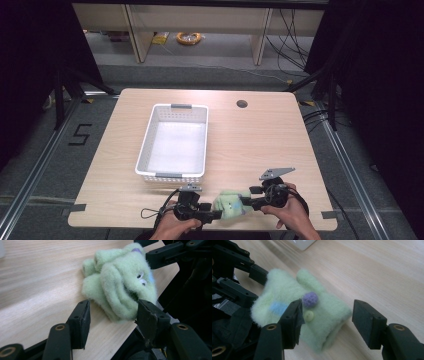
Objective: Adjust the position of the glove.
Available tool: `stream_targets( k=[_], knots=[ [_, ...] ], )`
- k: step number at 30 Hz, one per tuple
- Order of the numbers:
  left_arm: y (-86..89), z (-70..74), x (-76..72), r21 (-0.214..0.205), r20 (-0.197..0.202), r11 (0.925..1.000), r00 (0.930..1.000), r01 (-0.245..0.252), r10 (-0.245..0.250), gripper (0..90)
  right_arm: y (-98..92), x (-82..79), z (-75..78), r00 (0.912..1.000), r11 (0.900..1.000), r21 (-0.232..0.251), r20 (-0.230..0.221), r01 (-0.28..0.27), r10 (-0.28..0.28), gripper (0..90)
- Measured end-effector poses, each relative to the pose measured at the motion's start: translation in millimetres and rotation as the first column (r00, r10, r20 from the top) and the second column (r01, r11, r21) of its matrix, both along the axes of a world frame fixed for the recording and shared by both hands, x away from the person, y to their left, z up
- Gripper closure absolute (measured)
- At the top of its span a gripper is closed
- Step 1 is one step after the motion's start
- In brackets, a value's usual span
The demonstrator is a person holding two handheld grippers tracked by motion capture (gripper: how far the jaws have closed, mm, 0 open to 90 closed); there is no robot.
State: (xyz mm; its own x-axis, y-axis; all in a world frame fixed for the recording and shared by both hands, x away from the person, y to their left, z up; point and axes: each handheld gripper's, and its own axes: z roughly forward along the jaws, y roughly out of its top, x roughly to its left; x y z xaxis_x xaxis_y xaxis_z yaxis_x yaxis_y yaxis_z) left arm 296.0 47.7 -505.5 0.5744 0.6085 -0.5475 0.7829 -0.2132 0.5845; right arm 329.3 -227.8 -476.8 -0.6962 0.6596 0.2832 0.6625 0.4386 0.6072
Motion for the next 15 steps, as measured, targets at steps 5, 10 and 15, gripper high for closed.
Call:
stream_targets(
  k=[5,10,15],
  knots=[
    [-5.0,-2.1,2.7,-0.012,-0.007,0.9998,0.9999,0.014,-0.014,48.0,0.1,2.4,-10.3,0.9999,0.9999,-0.004,-0.01,0.01,-0.01,46.3],
    [-11.3,-2.2,3.7,0.023,0.004,0.9996,0.9999,0.016,-0.016,48.4,-0.5,4.1,-13.7,0.9984,0.9998,-0.016,-0.056,-0.01,0.009,49.9],
    [-15.8,-5.0,7.3,-0.002,-0.001,0.9997,0.9997,0.024,-0.024,50.8,-1.2,5.3,-18.7,0.9969,1.0,0.004,-0.079,-0.003,0.003,52.7]
  ],
)
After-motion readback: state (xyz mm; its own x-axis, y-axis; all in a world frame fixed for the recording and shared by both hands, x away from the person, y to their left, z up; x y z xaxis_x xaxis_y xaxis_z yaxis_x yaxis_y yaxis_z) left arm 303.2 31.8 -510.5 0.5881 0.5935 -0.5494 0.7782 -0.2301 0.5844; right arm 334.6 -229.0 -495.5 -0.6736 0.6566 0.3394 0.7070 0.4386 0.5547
